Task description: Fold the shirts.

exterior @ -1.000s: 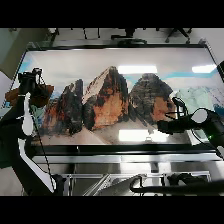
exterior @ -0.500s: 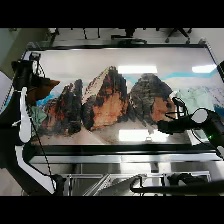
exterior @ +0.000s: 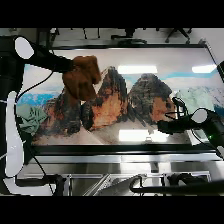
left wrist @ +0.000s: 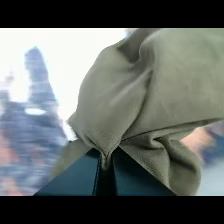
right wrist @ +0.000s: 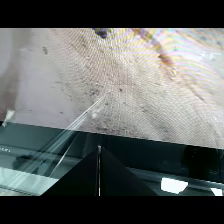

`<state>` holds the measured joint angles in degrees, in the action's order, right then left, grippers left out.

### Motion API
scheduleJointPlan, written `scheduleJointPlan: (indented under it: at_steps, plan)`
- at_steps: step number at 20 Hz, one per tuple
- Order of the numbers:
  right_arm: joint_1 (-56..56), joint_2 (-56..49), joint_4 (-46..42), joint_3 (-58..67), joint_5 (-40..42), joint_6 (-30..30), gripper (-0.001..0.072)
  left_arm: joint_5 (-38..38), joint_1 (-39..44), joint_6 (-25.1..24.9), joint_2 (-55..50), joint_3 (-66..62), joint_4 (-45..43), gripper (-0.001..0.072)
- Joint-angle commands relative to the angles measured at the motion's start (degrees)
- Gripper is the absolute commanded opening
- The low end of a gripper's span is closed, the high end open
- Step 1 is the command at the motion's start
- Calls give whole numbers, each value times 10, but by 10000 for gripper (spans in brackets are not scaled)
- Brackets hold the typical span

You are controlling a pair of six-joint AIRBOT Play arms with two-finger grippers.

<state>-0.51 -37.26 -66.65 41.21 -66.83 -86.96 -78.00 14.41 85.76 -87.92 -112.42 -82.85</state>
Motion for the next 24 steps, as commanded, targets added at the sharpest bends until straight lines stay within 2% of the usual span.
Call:
scheduleJointPlan:
  at_steps: [1, 5, 6, 7, 8, 13, 14, 15, 16, 20, 24]
  plan:
    - [0, 0, 0, 0, 0, 0, 13, -50, 59, 15, -1, 1, 76, 13]
    - [-1, 0, 0, 0, 0, 0, 14, -88, 94, 58, -46, 0, 80, 20]
    - [-1, 0, 3, 0, 0, 0, 14, -98, 94, 63, -53, 0, 81, 119]
    - [0, 0, 9, 0, 0, 0, 14, -110, 93, 66, -57, 0, 81, 482]
    - [0, 0, 11, 0, 0, 0, 14, -122, 87, 80, -57, 0, 81, 697]
    - [-1, -6, 59, 0, 1, 21, 32, -204, 21, 82, -26, 2, 91, 699]
    - [-1, -11, 73, 0, 0, 31, 193, -203, 4, 82, -8, 34, 91, 699]
    - [-1, -19, 97, 0, 2, 47, 444, -193, -9, 77, 11, 76, 91, 699]
    - [-1, -27, 126, 0, 9, 75, 547, -173, -23, 70, 33, 131, 91, 699]
    - [-1, -77, 273, 1, 97, 188, 545, -29, -58, 49, 106, 378, 98, 699]
    - [-1, -170, 392, 30, 124, 290, 544, 94, -81, -31, 113, 563, 214, 699]
